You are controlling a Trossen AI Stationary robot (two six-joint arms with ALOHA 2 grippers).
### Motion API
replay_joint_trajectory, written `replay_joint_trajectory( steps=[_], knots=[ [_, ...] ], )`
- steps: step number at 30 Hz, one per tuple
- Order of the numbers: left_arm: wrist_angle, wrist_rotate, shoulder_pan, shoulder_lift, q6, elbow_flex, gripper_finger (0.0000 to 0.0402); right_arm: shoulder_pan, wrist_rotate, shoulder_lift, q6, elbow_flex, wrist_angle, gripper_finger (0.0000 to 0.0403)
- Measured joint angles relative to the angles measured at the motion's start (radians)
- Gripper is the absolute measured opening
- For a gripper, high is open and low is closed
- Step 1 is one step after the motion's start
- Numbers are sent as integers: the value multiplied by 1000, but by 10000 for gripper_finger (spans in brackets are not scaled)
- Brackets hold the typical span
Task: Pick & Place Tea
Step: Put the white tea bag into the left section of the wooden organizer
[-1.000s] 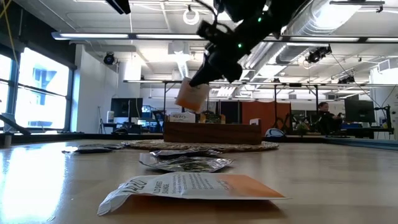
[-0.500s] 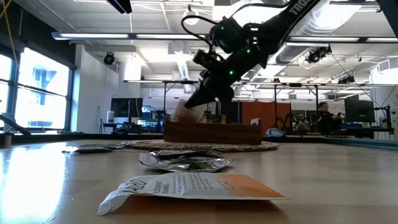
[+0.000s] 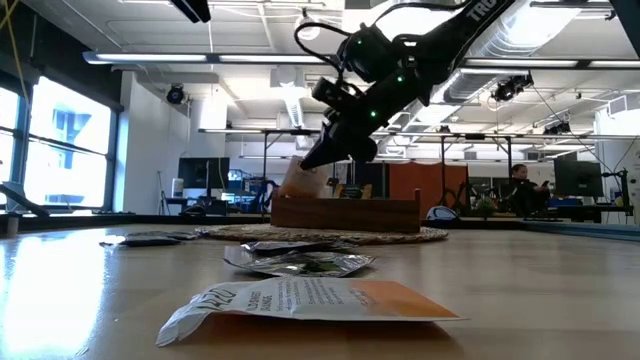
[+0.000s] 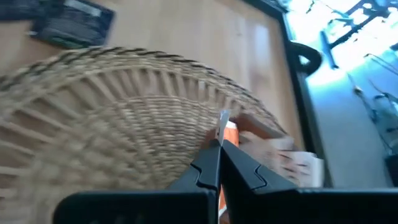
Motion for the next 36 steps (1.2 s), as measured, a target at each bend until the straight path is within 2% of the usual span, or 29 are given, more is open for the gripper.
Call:
replay_joint_trajectory(
  steps=[5, 11, 21, 26, 32, 36],
  knots=[
    [0, 0, 0, 0, -7, 0, 152, -48, -16, 0, 7, 0, 13, 4],
    [0, -1, 0, -4, -19, 0, 152, -129, -210, 0, 130, 0, 13, 3],
    [0, -17, 0, -6, -24, 0, 152, -215, -307, 0, 369, 0, 28, 1],
    [0, -18, 0, -6, -27, 0, 152, -261, -464, 0, 461, 0, 39, 1],
    [0, -20, 0, -6, -32, 0, 152, -284, -467, 14, 438, 0, 38, 1],
    [0, -22, 0, -6, -47, 0, 152, -283, -380, 34, 393, 0, 45, 3]
  ],
)
